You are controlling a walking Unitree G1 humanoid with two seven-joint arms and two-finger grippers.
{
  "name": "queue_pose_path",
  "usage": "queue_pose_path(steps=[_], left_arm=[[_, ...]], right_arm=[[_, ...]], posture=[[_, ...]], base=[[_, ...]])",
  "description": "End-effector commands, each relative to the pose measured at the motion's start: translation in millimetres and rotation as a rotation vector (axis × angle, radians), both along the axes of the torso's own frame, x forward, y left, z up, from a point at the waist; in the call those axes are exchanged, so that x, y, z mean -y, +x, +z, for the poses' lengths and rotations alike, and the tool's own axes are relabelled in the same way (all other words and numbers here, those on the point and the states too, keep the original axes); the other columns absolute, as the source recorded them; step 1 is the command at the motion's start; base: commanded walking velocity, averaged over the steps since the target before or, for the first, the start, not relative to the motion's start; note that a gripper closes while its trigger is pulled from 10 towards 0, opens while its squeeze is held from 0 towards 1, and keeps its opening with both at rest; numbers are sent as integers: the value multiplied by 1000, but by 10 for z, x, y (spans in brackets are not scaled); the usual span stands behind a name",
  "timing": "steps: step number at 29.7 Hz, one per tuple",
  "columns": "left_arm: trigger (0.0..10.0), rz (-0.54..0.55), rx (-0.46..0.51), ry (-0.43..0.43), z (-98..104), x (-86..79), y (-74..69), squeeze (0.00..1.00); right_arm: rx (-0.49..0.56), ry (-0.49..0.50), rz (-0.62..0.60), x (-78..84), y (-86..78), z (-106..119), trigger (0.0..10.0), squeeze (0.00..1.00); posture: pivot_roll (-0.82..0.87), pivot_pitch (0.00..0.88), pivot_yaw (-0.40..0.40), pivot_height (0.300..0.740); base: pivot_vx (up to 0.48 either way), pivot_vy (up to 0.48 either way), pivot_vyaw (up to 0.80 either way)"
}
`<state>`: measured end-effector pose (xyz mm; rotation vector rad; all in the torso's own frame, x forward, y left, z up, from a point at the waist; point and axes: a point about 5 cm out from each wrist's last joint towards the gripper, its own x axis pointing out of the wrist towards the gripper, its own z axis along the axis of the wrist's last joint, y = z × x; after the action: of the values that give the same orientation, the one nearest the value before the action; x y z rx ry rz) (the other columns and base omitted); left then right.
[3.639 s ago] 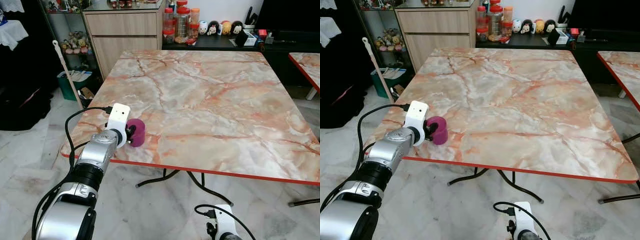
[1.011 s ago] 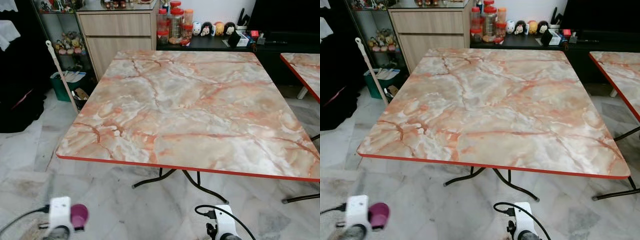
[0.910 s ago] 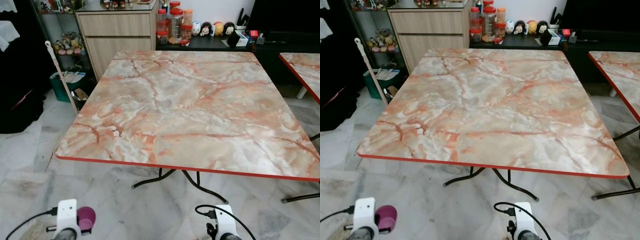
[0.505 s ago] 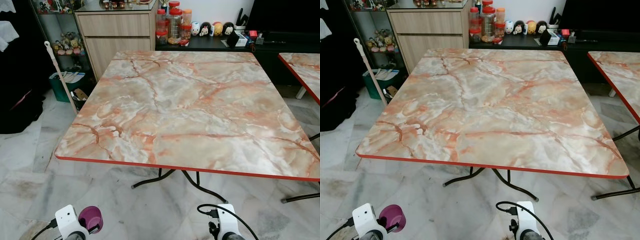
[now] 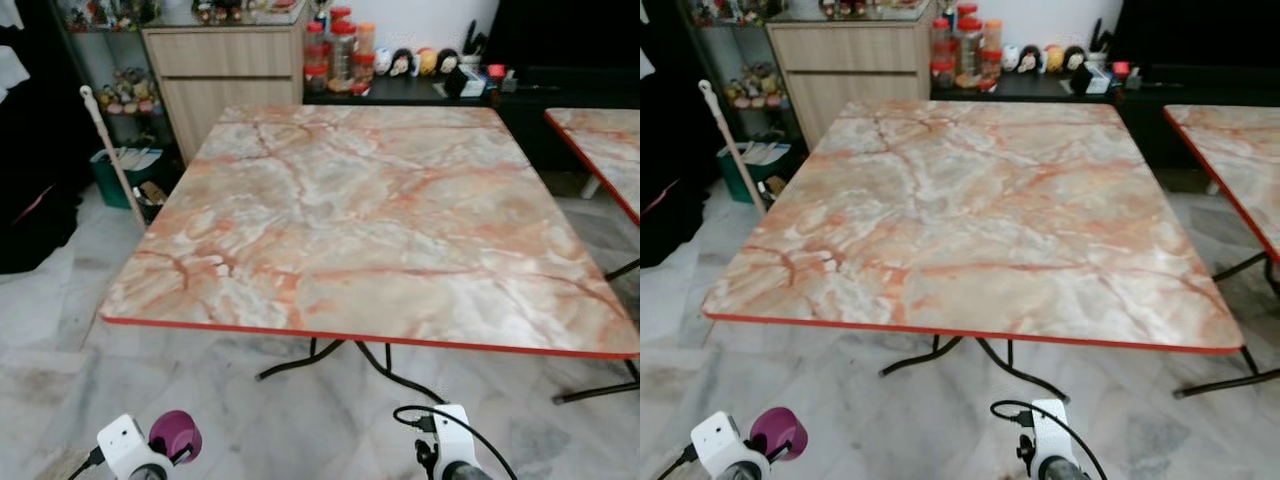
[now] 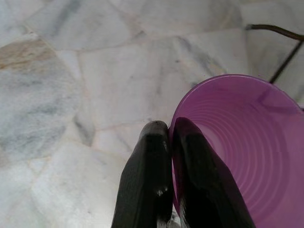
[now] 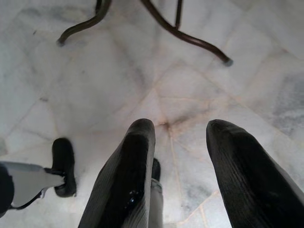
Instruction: Setting the table
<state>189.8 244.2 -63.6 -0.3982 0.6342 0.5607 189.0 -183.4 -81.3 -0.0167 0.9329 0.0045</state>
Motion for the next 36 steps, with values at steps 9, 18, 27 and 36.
queue_pose_path(steps=[9,18,27,36], left_arm=[[10000,-33,-24,19,-17,51,3,0],[10000,-31,-26,18,-26,80,-4,0],[10000,-28,-31,17,-32,82,-11,0],[10000,-36,-36,18,-35,83,-15,0]], right_arm=[[15,-1,-21,45,31,23,10000,0],[25,-2,-39,60,48,34,10000,0],[25,2,-48,70,49,35,10000,0],[26,3,-38,60,45,33,10000,0]], posture=[[-9,0,4,732],[-13,0,4,732],[-15,0,5,732],[-15,0,7,732]], base=[[0,-472,0],[0,-472,0],[0,-472,-322],[0,-472,0]])
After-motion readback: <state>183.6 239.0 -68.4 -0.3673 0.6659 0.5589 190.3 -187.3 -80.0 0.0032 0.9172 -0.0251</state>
